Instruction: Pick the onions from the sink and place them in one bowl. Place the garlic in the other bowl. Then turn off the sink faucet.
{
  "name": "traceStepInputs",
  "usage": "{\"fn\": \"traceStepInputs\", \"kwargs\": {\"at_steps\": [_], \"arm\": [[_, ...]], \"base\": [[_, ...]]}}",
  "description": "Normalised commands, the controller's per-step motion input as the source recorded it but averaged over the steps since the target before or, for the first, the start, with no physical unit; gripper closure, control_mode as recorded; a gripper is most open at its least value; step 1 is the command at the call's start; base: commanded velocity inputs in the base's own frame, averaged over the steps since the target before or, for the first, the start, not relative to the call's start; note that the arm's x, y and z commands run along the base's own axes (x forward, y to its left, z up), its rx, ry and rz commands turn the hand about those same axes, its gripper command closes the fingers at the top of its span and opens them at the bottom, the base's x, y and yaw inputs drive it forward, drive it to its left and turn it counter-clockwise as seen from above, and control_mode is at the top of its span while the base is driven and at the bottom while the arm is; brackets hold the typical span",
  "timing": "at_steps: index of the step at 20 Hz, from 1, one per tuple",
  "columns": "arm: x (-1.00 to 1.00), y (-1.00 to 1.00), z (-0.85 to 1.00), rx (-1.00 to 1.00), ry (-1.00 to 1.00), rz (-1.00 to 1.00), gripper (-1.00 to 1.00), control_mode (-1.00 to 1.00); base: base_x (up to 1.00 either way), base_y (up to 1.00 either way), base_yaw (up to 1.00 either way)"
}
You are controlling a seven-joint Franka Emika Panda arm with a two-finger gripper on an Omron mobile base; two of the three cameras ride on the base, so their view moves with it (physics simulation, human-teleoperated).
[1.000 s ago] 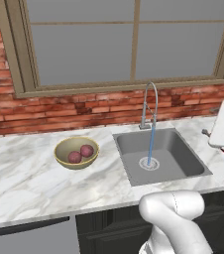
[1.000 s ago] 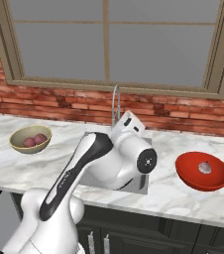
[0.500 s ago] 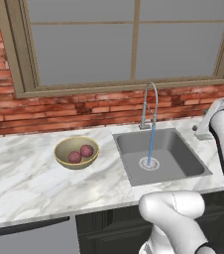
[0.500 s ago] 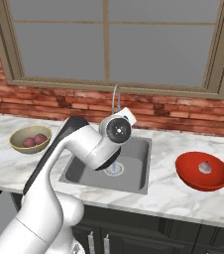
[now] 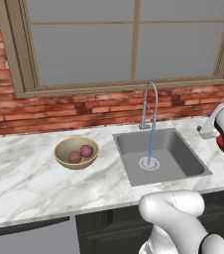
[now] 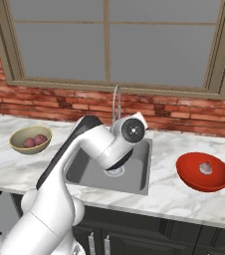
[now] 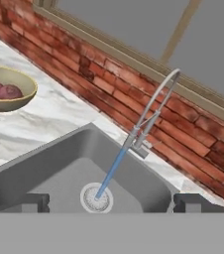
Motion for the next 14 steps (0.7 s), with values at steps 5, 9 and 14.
{"fn": "traceStepInputs", "kwargs": {"at_steps": [5, 9, 14], "arm": [[0.18, -0.02, 0.0, 0.1, 0.01, -0.04, -1.0, -1.0], [0.0, -0.01, -0.02, 0.05, 0.01, 0.0, -1.0, -1.0], [0.0, 0.0, -0.08, 0.11, 0.0, 0.05, -1.0, -1.0]], "base": [[0.0, 0.0, 0.0], [0.0, 0.0, 0.0], [0.0, 0.0, 0.0]]}}
